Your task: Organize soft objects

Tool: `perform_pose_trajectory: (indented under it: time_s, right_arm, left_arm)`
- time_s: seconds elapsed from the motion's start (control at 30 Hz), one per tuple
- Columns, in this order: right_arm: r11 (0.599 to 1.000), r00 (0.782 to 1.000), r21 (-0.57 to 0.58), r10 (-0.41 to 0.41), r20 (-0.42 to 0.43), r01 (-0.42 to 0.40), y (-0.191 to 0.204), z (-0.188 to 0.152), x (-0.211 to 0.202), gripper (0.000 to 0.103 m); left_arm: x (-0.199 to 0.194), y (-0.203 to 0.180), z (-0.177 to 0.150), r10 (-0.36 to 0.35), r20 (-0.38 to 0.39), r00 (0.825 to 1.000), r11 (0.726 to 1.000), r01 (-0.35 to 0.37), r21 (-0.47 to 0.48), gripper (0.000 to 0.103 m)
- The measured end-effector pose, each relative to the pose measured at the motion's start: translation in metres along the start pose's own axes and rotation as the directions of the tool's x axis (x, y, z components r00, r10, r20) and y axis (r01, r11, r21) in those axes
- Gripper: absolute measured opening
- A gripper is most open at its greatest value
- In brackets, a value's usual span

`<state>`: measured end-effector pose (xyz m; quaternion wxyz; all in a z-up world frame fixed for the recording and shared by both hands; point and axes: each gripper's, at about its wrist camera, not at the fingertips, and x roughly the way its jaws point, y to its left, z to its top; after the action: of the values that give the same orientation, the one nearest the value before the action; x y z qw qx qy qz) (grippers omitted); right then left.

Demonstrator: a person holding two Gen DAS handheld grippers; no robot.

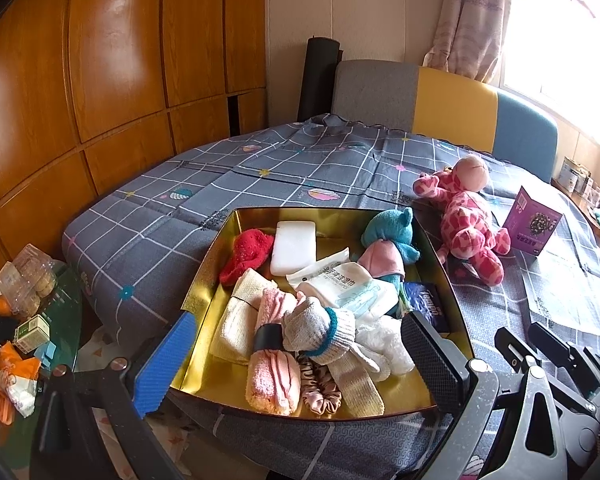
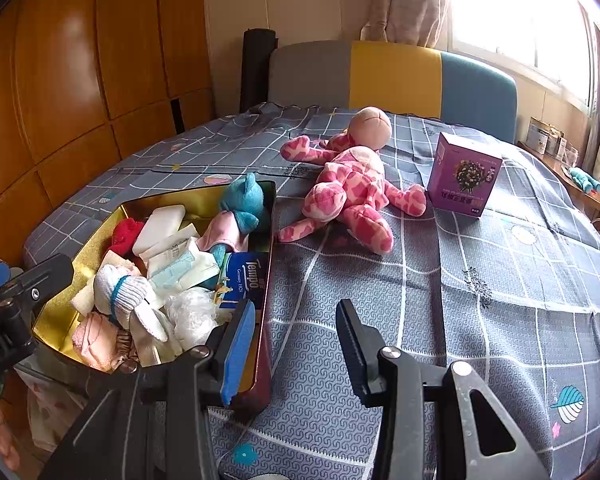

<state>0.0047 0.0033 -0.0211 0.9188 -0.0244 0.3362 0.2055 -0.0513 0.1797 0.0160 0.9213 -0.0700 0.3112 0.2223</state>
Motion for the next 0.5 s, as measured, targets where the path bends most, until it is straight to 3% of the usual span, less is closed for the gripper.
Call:
perform_pose_trajectory:
  time_s: [0.17, 0.3, 0.5]
  right_arm:
    - [1.000, 1.000, -0.001, -0.002, -0.007, 0.002, 0.001, 0.000, 0.002, 0.042]
    - [1.000, 1.000, 0.001, -0.003, -0.013, 0.003, 0.000, -0.001, 0.004, 0.042]
    - [1.000, 1.000, 0.008, -0.004, -0.012, 0.004, -0.002, -0.001, 0.003, 0.042]
  left_arm:
    - [-0.004, 0.000, 0.002, -0.021, 0.019, 1.000, 1.000, 0.021, 0.003, 0.103]
    - [-0.011, -0.002, 0.001, 0.007, 0.076, 0.997, 1.000, -0.008, 0.019, 0.103]
    - [-0.006, -0.001, 0.001, 0.010, 0.049, 0.999, 1.000, -0.011, 0.015, 0.102]
